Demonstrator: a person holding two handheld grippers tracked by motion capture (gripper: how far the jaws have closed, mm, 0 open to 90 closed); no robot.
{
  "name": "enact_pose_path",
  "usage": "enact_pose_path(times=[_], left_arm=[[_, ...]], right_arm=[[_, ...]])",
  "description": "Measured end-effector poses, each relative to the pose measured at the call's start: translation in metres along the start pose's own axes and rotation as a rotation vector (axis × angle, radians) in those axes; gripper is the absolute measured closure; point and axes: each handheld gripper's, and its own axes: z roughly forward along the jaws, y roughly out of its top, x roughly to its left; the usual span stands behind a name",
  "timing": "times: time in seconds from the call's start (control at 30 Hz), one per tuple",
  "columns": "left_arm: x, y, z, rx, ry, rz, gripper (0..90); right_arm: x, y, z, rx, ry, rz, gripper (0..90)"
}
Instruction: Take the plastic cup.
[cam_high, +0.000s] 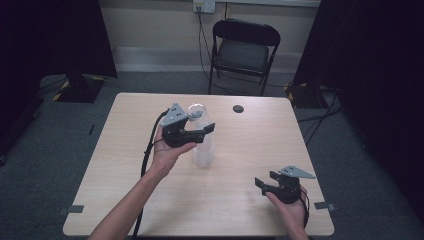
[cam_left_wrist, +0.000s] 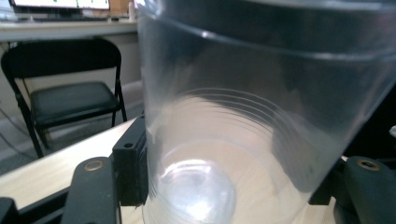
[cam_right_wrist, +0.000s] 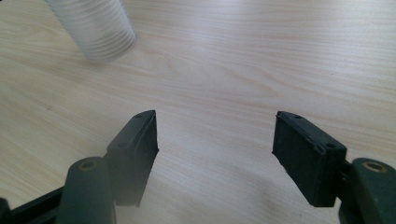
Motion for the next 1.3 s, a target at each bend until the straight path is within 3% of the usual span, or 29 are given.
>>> enact_pose_path(times=[0.37,0.47,0.9,1.1,1.3], left_arm=[[-0.006,0.006,-0.021,0.037,0.019,0.055,34.5],[-0.006,0.007,-0.029,0.048,0.015,0.043,34.5],[-0.010,-0.011,-0.047,0.120,-0.021,-0.078,35.1],[-0.012,-0.022,-0.051,0.157,-0.043,-0.127,34.8],[-0.014,-0.035,-0.056,0.186,-0.070,-0.210,35.1]], right_arm=[[0.002,0.001,0.002,-0.003,0.002,-0.020,32.4],[0.004,0.002,0.002,-0.010,0.010,-0.027,33.1],[0.019,0.004,0.002,-0.087,0.053,-0.081,36.0],[0.028,0.006,0.005,-0.089,0.073,-0.067,31.2],[0.038,0.009,0.005,-0.107,0.101,-0.089,33.7]])
